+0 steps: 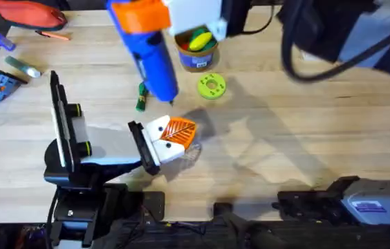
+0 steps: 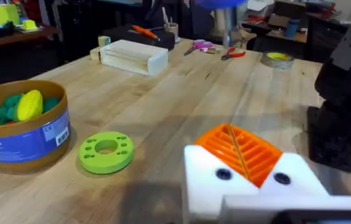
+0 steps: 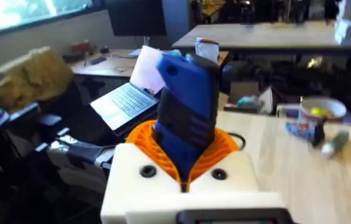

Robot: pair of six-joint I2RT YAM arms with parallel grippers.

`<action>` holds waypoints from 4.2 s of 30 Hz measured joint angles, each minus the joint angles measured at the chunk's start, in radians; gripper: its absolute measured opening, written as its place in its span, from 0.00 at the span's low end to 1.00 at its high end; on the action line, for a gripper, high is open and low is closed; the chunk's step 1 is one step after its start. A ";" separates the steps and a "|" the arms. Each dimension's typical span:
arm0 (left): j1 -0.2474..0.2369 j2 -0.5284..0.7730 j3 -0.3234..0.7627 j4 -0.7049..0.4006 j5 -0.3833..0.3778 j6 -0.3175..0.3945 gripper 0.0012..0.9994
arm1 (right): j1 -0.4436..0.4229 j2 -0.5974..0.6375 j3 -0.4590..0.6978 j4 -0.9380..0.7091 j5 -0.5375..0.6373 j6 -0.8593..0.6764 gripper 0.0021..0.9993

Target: Pick up the gripper from the table and insert it into the empty holder that is missing its gripper. Then pick up a screw, insert it into the mounting hole, and use the screwdriver to tighten it. Finally, clean up the table by picking up the vegetable and placing it into the bucket.

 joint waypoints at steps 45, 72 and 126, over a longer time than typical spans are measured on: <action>0.000 0.000 0.000 0.000 0.000 0.000 0.01 | -0.361 0.350 0.386 -1.781 1.332 -1.560 0.02; 0.000 0.000 0.000 0.000 0.000 0.000 0.01 | -0.360 0.580 0.387 -1.702 1.342 -1.569 0.99; 0.000 0.000 0.000 0.000 0.000 0.000 0.01 | -0.312 -0.657 -0.006 -1.605 1.326 -0.346 0.99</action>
